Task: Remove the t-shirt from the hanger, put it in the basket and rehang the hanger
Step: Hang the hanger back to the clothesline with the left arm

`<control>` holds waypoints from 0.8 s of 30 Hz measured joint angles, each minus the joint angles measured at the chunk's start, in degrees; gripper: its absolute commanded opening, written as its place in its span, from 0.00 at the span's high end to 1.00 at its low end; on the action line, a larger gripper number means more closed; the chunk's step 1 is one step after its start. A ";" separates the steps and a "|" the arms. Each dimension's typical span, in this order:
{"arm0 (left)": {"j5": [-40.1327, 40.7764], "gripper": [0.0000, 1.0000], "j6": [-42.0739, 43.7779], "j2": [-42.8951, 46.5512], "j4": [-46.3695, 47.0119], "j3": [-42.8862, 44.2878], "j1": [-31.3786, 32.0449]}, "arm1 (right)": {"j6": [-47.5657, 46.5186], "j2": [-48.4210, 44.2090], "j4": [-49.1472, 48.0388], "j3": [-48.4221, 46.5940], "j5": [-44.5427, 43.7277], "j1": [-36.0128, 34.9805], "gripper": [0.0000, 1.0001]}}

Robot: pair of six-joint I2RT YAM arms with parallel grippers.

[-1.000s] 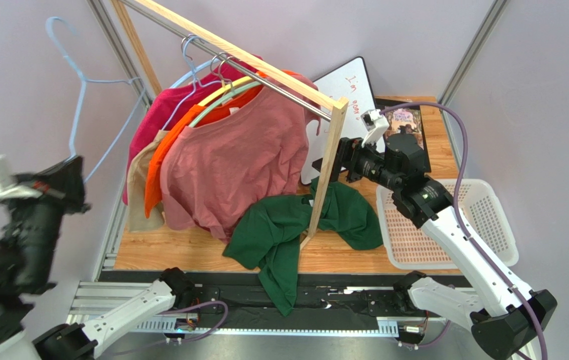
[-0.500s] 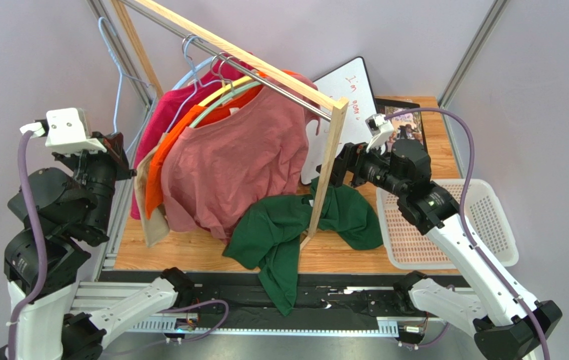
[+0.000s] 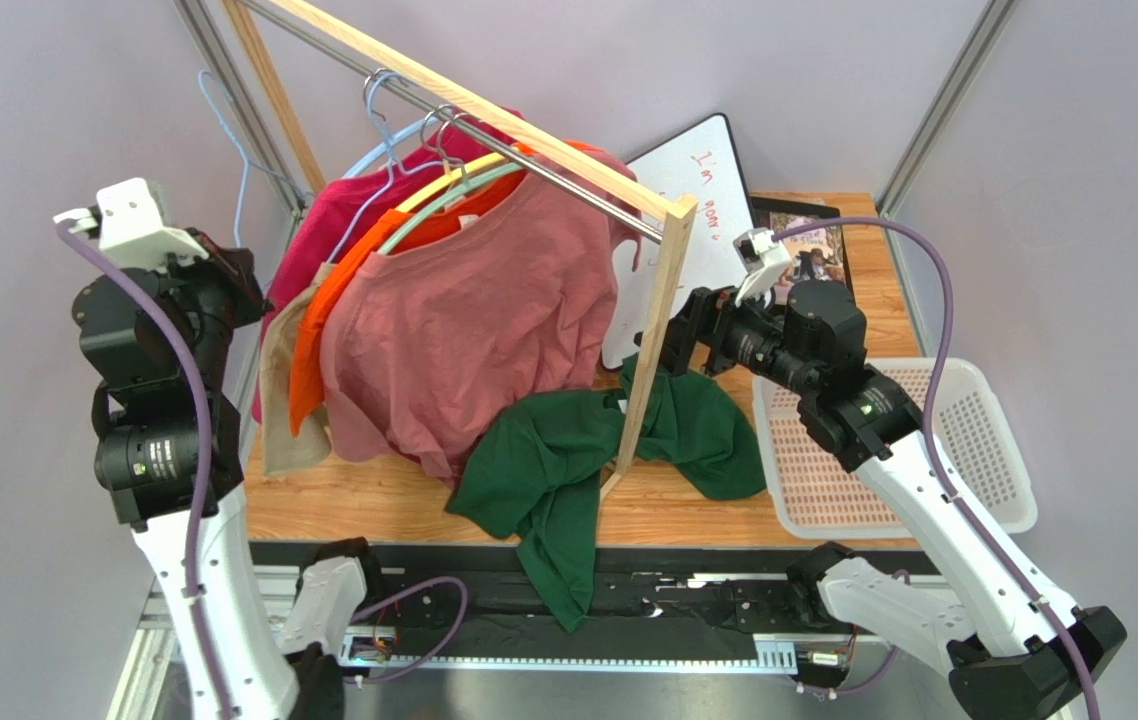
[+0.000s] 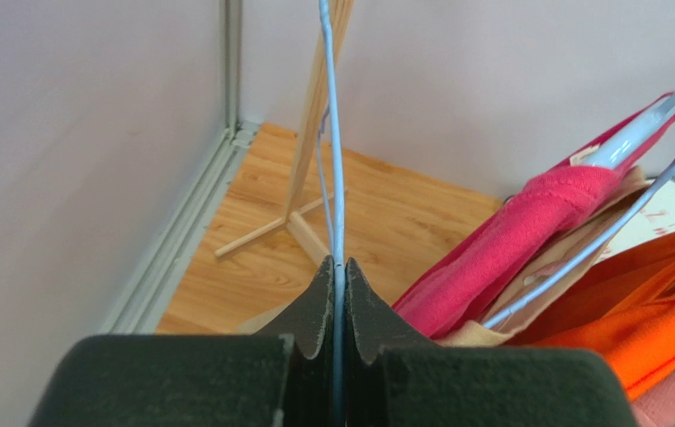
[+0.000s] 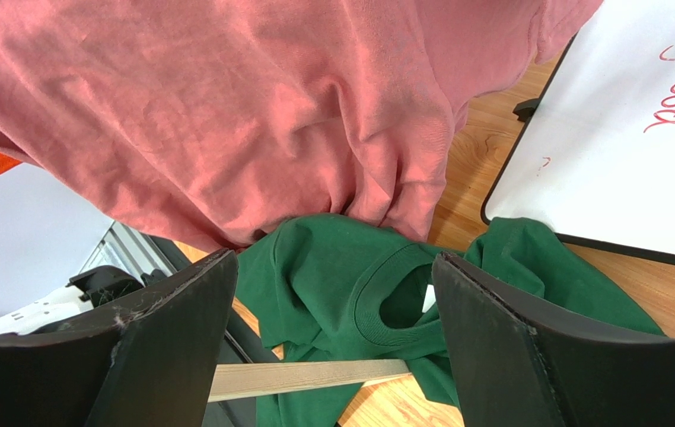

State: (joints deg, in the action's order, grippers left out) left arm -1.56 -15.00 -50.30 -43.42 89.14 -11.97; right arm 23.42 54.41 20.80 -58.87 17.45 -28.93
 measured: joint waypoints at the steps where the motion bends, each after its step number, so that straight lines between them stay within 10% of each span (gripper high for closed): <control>1: -4.68 1.00 -1.66 0.17 1.25 -1.14 -4.42 | -0.02 -0.02 0.02 0.00 0.13 0.07 0.13; 12: -37.44 1.00 -21.16 0.07 28.61 -16.72 -22.95 | -1.46 -0.02 2.97 -0.07 2.21 0.15 0.14; 24: -41.48 1.00 -32.92 1.42 37.00 -18.05 -24.90 | -1.64 2.16 3.76 -2.40 5.77 0.24 0.14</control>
State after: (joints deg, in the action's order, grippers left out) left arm -43.05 -47.92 -48.88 -6.42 71.09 -36.86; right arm 21.78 56.58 24.56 -61.28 23.22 -28.69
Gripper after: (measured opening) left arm 0.007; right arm 0.858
